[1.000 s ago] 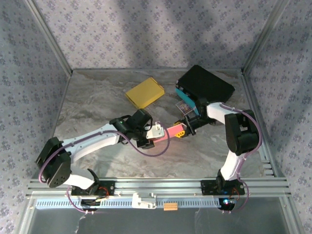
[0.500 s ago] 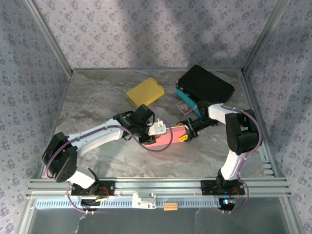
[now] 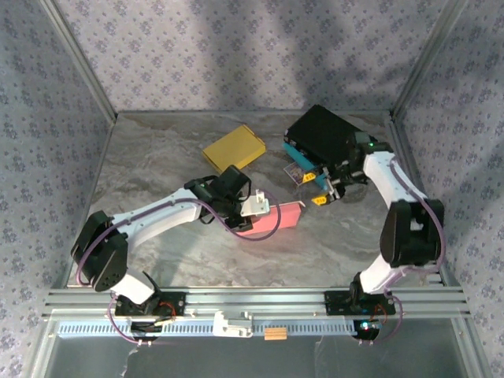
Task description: Fold the paper box
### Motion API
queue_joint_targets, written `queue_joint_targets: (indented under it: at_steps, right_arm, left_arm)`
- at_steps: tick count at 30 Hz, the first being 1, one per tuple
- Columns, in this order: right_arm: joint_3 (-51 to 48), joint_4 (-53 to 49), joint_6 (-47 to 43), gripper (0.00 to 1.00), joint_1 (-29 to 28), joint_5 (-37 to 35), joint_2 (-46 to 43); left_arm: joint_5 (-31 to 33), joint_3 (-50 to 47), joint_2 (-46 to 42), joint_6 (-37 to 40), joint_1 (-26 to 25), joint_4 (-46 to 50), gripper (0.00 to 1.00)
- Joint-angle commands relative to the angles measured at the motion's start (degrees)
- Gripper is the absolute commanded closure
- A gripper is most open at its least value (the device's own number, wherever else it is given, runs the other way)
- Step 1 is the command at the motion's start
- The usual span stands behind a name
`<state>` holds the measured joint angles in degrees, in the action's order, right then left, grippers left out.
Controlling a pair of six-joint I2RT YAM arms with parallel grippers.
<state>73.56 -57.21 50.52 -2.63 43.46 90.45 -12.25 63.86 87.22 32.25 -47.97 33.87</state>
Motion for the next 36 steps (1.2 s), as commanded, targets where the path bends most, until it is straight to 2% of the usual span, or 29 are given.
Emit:
queue_joint_targets:
  at_steps: [1, 6, 9, 13, 15, 19, 28, 36]
  right_arm:
    - [1.0, -0.5, -13.0, 0.5, -1.1, -13.8, -7.5]
    - [-10.1, 14.6, -31.0, 0.63, -10.5, -29.5, -22.8]
    - [-16.1, 19.5, -39.0, 0.64, -13.3, -28.9, -29.2]
    - [-12.2, 10.5, -47.9, 0.63, -14.5, -28.5, -25.7]
    - [-10.4, 7.5, -50.7, 0.58, -14.9, -26.3, -24.1]
    - [-9.5, 5.0, -52.2, 0.5, -17.7, -26.7, -22.0]
    - [-7.0, 1.6, -54.7, 0.54, -19.9, -29.6, -17.2]
    - [-5.9, 2.5, -56.6, 0.58, -21.3, -28.8, -14.5]
  left_arm:
    - [-2.7, 1.8, 1.3, -0.5, 0.9, 1.9, 0.6]
    - [-2.8, 2.4, 1.7, -0.7, 1.1, 2.2, 0.62]
    - [-2.9, 2.9, 2.1, -0.7, 1.2, 2.5, 0.62]
    - [-2.6, 3.0, 2.3, -0.4, 1.3, 2.7, 0.62]
    - [-2.7, 3.2, 2.4, -0.3, 1.4, 2.8, 0.62]
    - [-2.9, 3.4, 2.5, 0.0, 1.6, 3.0, 0.62]
    - [-3.2, 2.9, 2.0, 0.1, 1.8, 3.1, 0.62]
    - [-3.3, 2.9, 2.3, 0.3, 1.9, 3.1, 0.62]
